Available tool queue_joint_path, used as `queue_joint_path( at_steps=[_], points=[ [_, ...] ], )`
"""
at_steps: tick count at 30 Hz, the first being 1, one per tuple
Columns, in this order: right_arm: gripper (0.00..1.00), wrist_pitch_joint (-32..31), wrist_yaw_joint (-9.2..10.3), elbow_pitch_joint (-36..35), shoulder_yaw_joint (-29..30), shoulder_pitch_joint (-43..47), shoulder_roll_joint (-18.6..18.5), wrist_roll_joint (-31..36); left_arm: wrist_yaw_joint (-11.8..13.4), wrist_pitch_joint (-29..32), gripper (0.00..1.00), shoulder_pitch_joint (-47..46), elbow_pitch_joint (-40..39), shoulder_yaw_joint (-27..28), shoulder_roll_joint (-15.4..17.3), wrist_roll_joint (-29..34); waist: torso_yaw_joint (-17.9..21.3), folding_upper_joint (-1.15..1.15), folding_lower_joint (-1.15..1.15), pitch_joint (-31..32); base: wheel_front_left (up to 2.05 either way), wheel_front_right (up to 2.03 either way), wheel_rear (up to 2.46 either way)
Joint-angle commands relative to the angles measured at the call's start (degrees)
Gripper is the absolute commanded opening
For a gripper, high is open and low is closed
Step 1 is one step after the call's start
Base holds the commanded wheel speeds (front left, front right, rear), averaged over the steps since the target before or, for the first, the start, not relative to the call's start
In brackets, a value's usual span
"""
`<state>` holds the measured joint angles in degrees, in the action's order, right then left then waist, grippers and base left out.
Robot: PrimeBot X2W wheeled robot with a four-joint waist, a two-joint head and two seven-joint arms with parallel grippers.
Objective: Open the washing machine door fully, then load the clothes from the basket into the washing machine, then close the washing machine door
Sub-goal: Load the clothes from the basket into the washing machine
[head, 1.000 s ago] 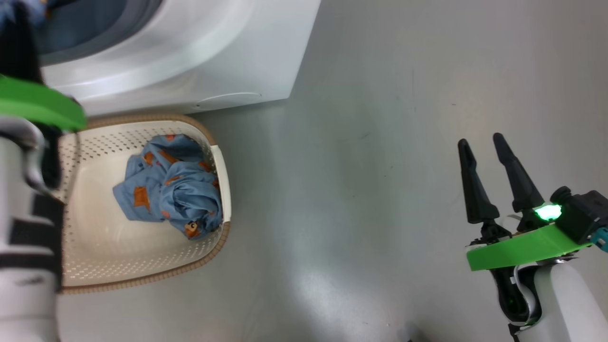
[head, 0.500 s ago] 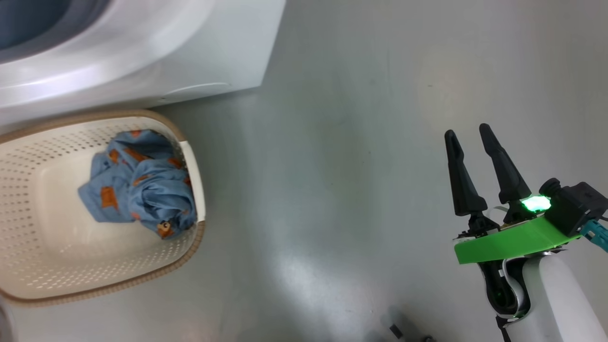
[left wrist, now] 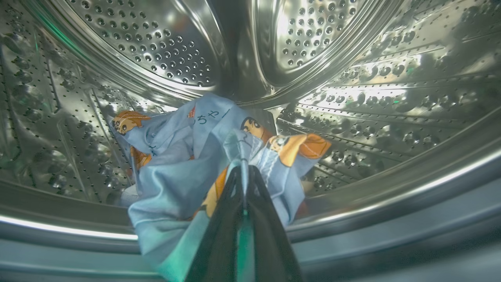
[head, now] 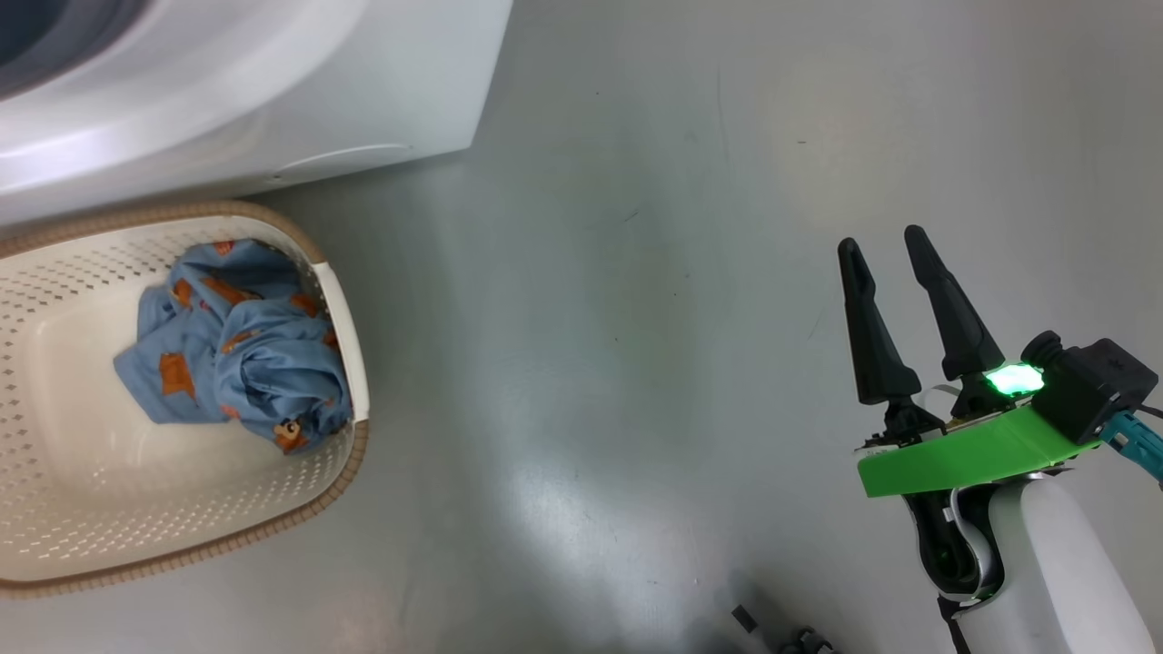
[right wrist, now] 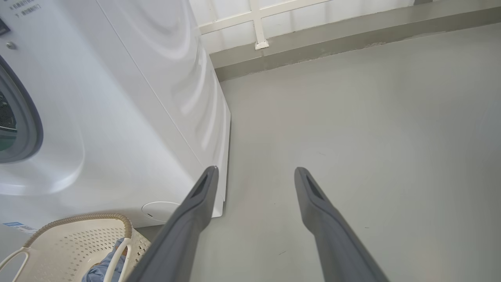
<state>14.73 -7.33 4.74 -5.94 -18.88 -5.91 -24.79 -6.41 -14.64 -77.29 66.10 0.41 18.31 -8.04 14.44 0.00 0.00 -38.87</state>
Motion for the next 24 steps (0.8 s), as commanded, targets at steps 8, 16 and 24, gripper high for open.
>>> queue_joint_path(
  at_steps=[8, 16, 24],
  points=[
    [1.0, 0.3, -0.16, -0.9, -0.7, 0.3, -0.2, 0.0, -0.5, -0.3, 1.0, -2.3, 3.0, 0.1, 2.4, -1.3, -1.1, 0.0, 0.0, 0.6, 0.0, 0.0, 0.0],
    [1.0, 0.3, -0.16, -1.1, -0.1, 0.6, -1.0, 0.3, -0.9, -0.3, 1.0, 1.8, -1.8, 1.2, 0.5, -4.2, -2.7, 0.0, 0.0, 2.0, 0.0, 0.0, 0.0],
    [1.0, 0.3, -0.16, -0.8, 0.1, 1.5, -2.3, 0.5, -1.1, -0.4, 1.0, 11.5, -11.3, 3.0, -2.6, -7.1, -4.7, 0.0, 0.0, 4.7, 0.0, 0.0, 0.0]
  ],
)
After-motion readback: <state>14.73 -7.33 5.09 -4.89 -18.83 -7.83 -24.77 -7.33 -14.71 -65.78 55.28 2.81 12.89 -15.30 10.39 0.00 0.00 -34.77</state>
